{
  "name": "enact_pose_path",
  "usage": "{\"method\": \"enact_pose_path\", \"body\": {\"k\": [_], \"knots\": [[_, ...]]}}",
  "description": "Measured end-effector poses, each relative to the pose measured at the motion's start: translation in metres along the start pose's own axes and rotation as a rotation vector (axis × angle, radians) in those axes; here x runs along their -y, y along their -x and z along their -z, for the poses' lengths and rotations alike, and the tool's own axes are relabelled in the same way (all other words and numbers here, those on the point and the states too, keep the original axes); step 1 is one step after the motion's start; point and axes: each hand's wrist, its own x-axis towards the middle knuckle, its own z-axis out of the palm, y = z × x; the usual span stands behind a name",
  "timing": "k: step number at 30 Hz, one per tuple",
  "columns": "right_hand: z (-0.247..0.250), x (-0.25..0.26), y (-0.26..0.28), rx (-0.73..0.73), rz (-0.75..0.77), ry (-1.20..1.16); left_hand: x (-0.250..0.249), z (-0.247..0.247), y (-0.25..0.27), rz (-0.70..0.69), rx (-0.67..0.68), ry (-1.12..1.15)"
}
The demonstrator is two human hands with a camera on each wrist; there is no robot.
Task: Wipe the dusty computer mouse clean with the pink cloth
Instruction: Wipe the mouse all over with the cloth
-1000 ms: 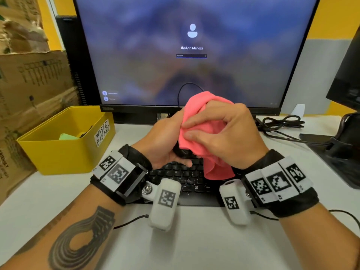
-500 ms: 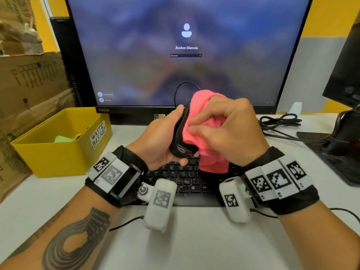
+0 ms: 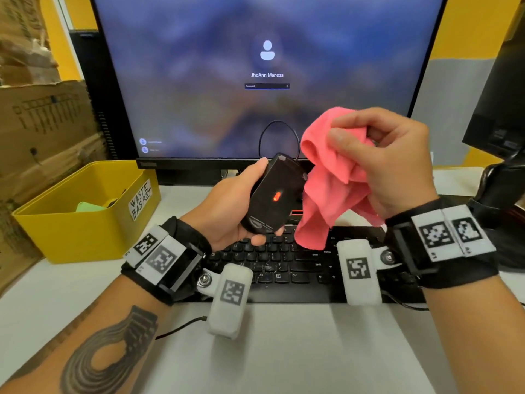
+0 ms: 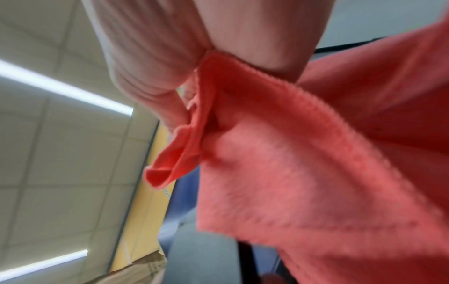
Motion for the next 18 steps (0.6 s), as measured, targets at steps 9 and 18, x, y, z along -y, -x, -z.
{"method": "enact_pose_path", "body": {"k": [9,18], "knots": [[-0.026,-0.010,0.015,0.204,0.144,0.340,0.003,-0.006,0.000,-0.031,-0.043,-0.096],[-0.008,-0.023,0.007,0.182,0.068,0.386,0.004,-0.004,-0.001,-0.066,-0.028,-0.040]]}}
